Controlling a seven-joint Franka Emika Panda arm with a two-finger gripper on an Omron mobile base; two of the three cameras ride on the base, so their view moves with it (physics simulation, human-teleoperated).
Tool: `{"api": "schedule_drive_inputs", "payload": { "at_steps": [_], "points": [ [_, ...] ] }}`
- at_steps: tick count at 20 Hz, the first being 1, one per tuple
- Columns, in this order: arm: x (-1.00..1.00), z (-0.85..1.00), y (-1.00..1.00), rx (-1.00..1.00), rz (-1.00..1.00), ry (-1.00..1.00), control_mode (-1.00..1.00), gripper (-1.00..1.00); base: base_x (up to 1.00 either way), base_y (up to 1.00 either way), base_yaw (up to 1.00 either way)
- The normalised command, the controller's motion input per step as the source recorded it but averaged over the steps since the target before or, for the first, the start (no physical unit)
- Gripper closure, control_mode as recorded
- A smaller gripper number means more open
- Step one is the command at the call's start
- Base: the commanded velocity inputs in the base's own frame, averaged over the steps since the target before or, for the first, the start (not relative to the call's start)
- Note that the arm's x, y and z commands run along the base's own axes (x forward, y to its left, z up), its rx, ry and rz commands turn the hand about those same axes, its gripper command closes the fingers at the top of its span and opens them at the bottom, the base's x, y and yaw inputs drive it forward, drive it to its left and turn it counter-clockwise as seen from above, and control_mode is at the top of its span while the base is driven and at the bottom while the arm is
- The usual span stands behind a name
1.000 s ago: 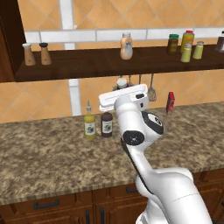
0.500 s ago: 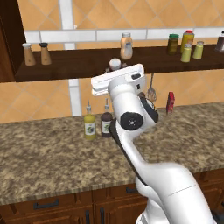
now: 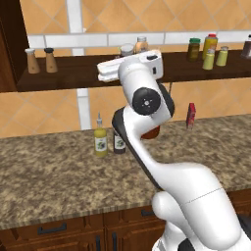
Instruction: Put the shaker and condiment bottle from the counter next to their counterparts in the cabinet.
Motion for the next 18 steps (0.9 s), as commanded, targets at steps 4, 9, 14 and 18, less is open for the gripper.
{"api": "schedule_drive_inputs", "payload": {
  "at_steps": [4, 9, 14, 18],
  "points": [
    [0.06, 0.32, 0.0, 0.05, -0.05, 0.04, -1.0, 1.0, 0.0, 0.0, 0.0],
    [0.16, 0.11, -0.19, -0.03, -0.11, -0.01, -1.0, 1.0, 0.0, 0.0, 0.0],
    [0.41, 0.0, -0.19, -0.02, -0.07, 0.0, -1.0, 1.0, 0.0, 0.0, 0.0],
    [0.44, 0.0, 0.0, 0.02, 0.0, -0.02, -1.0, 1.0, 0.0, 0.0, 0.0]
  ]
}}
